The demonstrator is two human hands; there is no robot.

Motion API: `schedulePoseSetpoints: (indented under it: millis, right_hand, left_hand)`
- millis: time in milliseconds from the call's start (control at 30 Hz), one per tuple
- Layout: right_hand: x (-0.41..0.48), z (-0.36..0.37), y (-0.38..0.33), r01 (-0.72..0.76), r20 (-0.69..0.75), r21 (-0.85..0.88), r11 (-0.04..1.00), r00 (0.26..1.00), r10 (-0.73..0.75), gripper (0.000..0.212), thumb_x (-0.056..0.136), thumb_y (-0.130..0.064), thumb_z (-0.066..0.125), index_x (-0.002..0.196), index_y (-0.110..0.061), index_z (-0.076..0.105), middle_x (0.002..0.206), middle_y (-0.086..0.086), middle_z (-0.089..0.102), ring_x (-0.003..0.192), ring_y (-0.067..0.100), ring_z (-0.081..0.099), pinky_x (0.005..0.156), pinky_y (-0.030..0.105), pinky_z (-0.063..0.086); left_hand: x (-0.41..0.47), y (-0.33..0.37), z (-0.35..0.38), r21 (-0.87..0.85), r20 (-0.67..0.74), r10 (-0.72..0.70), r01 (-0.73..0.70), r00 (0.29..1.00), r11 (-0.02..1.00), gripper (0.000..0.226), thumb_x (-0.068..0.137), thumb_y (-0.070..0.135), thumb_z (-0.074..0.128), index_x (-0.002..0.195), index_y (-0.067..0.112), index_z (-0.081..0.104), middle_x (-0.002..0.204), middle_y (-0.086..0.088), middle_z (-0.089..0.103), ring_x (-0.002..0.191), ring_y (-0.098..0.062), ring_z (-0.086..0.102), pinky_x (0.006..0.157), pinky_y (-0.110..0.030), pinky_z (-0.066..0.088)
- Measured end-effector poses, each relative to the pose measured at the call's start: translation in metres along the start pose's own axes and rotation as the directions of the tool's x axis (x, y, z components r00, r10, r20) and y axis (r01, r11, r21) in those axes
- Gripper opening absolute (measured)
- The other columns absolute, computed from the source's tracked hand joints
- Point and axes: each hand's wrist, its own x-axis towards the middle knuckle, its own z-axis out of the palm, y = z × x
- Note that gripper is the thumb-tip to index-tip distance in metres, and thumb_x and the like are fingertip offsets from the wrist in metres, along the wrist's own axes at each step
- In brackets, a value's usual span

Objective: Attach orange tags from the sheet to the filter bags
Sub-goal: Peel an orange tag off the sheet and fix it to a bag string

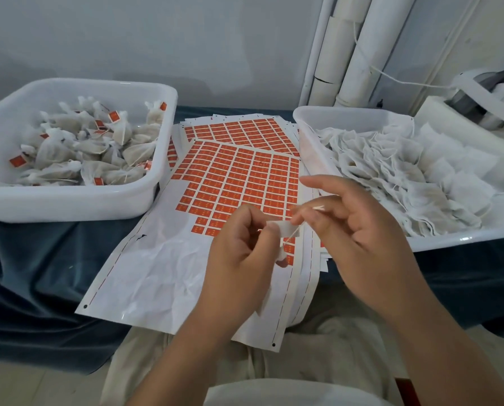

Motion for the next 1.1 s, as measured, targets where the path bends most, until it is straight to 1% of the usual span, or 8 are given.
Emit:
schedulePoseSetpoints:
  millis: [67, 167, 367, 533, 633, 700, 900, 1100]
  right_hand:
    - [0.000, 0.001, 0.001, 0.010, 0.029, 0.009, 1.000, 1.000, -0.010, 0.032, 0.107, -0.033, 0.056, 0.137, -0.044, 0.052, 0.105, -0.020, 0.076, 0.109, 0.000, 0.069, 0.091, 0.008, 0.049]
    - [0.000, 0.003, 0.003, 0.008, 0.055, 0.022, 1.000, 0.998, -0.010, 0.035, 0.107, -0.031, 0.059, 0.139, -0.042, 0.053, 0.104, -0.016, 0.076, 0.105, 0.005, 0.072, 0.089, 0.013, 0.050]
    - [0.001, 0.004, 0.006, 0.010, 0.075, 0.018, 1.000, 0.997, -0.011, 0.037, 0.104, -0.036, 0.058, 0.139, -0.045, 0.051, 0.102, -0.015, 0.076, 0.105, 0.004, 0.072, 0.093, 0.014, 0.050]
    - [0.000, 0.005, 0.006, 0.021, 0.073, 0.033, 0.999, 0.997, -0.024, 0.037, 0.105, -0.029, 0.060, 0.140, -0.040, 0.052, 0.098, -0.011, 0.076, 0.101, 0.008, 0.073, 0.088, 0.012, 0.050]
    - [0.000, 0.005, 0.006, 0.015, 0.071, 0.034, 0.999, 0.997, -0.018, 0.037, 0.105, -0.026, 0.060, 0.140, -0.037, 0.053, 0.097, -0.012, 0.076, 0.101, 0.007, 0.073, 0.088, 0.011, 0.050]
    - [0.000, 0.005, 0.005, 0.010, 0.068, 0.037, 0.999, 0.998, -0.012, 0.037, 0.105, -0.024, 0.061, 0.139, -0.037, 0.054, 0.097, -0.013, 0.076, 0.100, 0.007, 0.073, 0.088, 0.012, 0.051]
    - [-0.002, 0.008, 0.003, -0.036, 0.007, 0.058, 0.998, 0.999, 0.036, 0.034, 0.103, -0.029, 0.064, 0.131, -0.048, 0.057, 0.104, -0.013, 0.076, 0.097, 0.007, 0.075, 0.086, 0.024, 0.060]
    - [-0.002, 0.012, 0.001, -0.021, -0.060, -0.006, 1.000, 0.998, 0.020, 0.029, 0.099, -0.044, 0.058, 0.128, -0.044, 0.058, 0.108, -0.018, 0.076, 0.098, -0.005, 0.072, 0.083, 0.011, 0.056]
  left_hand:
    - [0.001, 0.000, -0.004, -0.010, 0.035, 0.014, -0.014, 0.999, 1.000, 0.017, 0.095, 0.027, 0.054, 0.082, 0.017, 0.059, 0.072, 0.007, 0.063, 0.065, -0.019, 0.066, 0.056, -0.019, 0.054]
    - [0.002, 0.000, -0.007, 0.026, 0.084, 0.017, -0.020, 0.996, 0.999, 0.019, 0.095, 0.029, 0.050, 0.079, 0.023, 0.059, 0.069, 0.009, 0.062, 0.062, -0.015, 0.064, 0.054, -0.017, 0.052]
    - [0.003, 0.000, -0.010, 0.170, 0.140, 0.103, -0.126, 0.985, 0.977, 0.022, 0.100, 0.031, 0.047, 0.083, 0.031, 0.062, 0.074, 0.021, 0.069, 0.072, -0.007, 0.069, 0.058, -0.012, 0.050]
    - [0.004, -0.003, -0.011, 0.212, 0.145, 0.112, -0.142, 0.983, 0.967, 0.026, 0.101, 0.033, 0.046, 0.088, 0.024, 0.067, 0.080, 0.018, 0.073, 0.078, -0.011, 0.071, 0.062, -0.019, 0.056]
    - [0.005, -0.002, -0.012, 0.202, 0.116, 0.106, -0.128, 0.988, 0.971, 0.029, 0.102, 0.036, 0.045, 0.084, 0.028, 0.067, 0.074, 0.017, 0.067, 0.070, -0.010, 0.066, 0.057, -0.012, 0.049]
    - [0.005, 0.001, -0.012, 0.204, 0.107, 0.102, -0.122, 0.989, 0.971, 0.028, 0.102, 0.039, 0.045, 0.082, 0.033, 0.064, 0.071, 0.017, 0.064, 0.068, -0.010, 0.063, 0.056, -0.011, 0.047]
    - [0.005, 0.003, -0.012, 0.198, 0.098, 0.098, -0.116, 0.990, 0.973, 0.029, 0.108, 0.031, 0.050, 0.083, 0.038, 0.062, 0.070, 0.022, 0.063, 0.069, -0.006, 0.064, 0.056, -0.009, 0.046]
    - [0.003, 0.007, -0.011, 0.162, 0.100, 0.096, -0.112, 0.990, 0.980, 0.026, 0.103, 0.046, 0.045, 0.085, 0.039, 0.063, 0.074, 0.024, 0.066, 0.072, -0.005, 0.067, 0.057, -0.008, 0.046]
